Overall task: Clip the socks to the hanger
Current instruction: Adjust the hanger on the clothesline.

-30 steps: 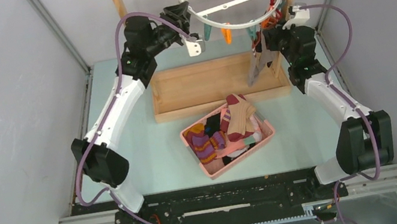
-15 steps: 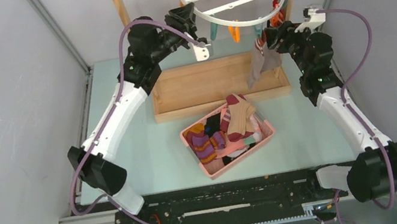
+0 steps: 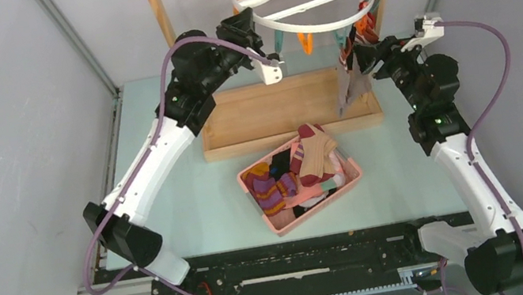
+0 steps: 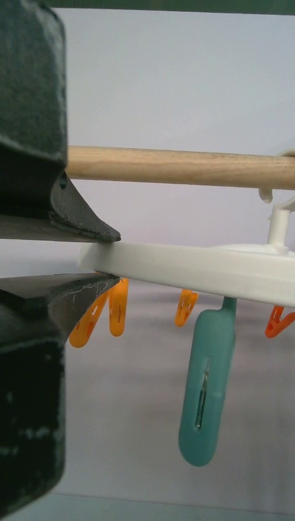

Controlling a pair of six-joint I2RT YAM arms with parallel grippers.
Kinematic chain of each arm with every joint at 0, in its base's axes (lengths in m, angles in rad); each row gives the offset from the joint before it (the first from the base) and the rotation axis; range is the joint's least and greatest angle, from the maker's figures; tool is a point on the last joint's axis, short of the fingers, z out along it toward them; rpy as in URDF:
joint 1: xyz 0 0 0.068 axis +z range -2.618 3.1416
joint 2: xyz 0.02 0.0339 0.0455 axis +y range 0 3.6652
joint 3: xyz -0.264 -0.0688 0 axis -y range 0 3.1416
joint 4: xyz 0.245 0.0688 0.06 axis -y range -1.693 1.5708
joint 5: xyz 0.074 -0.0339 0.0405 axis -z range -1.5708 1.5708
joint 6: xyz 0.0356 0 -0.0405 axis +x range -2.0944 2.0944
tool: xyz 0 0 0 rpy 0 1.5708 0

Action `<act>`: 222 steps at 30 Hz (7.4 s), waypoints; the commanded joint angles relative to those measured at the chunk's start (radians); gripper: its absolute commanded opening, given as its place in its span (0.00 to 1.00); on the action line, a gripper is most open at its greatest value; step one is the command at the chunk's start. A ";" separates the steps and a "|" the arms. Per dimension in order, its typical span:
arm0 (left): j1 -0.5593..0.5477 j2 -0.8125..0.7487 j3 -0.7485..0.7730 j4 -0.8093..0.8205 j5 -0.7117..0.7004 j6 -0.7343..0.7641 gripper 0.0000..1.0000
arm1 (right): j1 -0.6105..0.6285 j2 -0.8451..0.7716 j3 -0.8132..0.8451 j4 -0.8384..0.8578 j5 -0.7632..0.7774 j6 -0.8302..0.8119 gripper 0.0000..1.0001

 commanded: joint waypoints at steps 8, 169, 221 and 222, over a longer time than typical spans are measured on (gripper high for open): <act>-0.045 -0.047 -0.018 0.002 -0.185 0.063 0.14 | -0.051 -0.093 0.048 -0.010 -0.128 0.207 0.66; -0.308 -0.389 -0.350 0.015 -0.241 -0.501 0.84 | 0.249 0.023 0.194 -0.216 -0.183 -0.037 0.39; -0.304 -1.036 -1.139 0.247 -0.266 -1.311 0.97 | 0.175 0.214 0.049 0.087 0.356 -0.102 0.28; -0.304 -1.035 -1.139 0.247 -0.266 -1.312 0.97 | 0.164 0.219 0.053 0.091 0.357 -0.097 0.28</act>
